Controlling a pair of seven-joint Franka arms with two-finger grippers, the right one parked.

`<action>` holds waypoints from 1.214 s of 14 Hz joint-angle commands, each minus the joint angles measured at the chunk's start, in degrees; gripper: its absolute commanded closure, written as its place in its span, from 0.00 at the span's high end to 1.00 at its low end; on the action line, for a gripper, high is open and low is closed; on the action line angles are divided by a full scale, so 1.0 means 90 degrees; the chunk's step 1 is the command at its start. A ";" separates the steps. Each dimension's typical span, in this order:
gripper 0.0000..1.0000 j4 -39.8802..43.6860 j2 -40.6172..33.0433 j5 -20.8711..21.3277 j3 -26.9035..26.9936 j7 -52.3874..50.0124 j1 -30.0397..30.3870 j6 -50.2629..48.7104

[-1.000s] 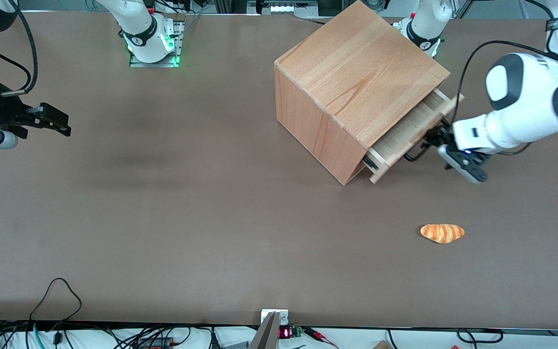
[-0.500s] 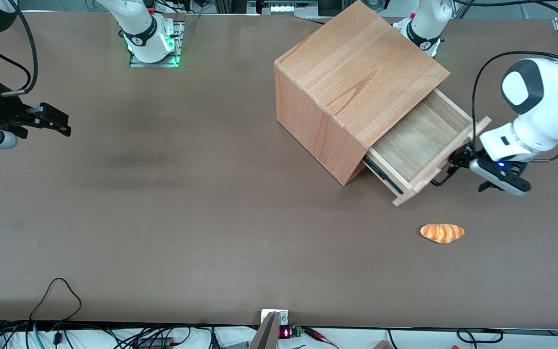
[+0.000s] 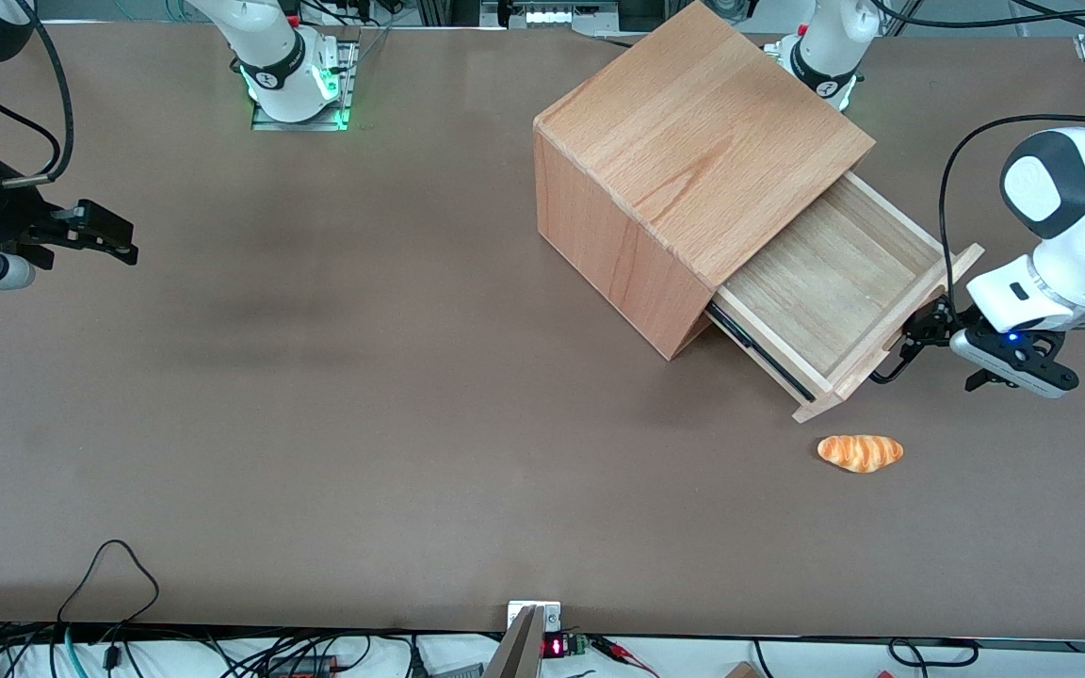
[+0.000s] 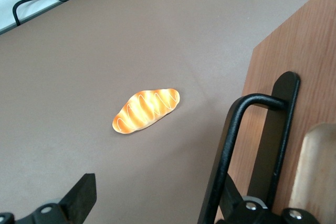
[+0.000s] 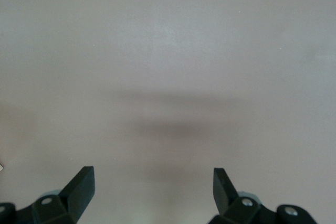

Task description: Open top drawer with left arm

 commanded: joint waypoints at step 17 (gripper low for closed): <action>1.00 0.1652 -0.1229 0.1163 0.0134 -0.2990 -0.0061 -0.3718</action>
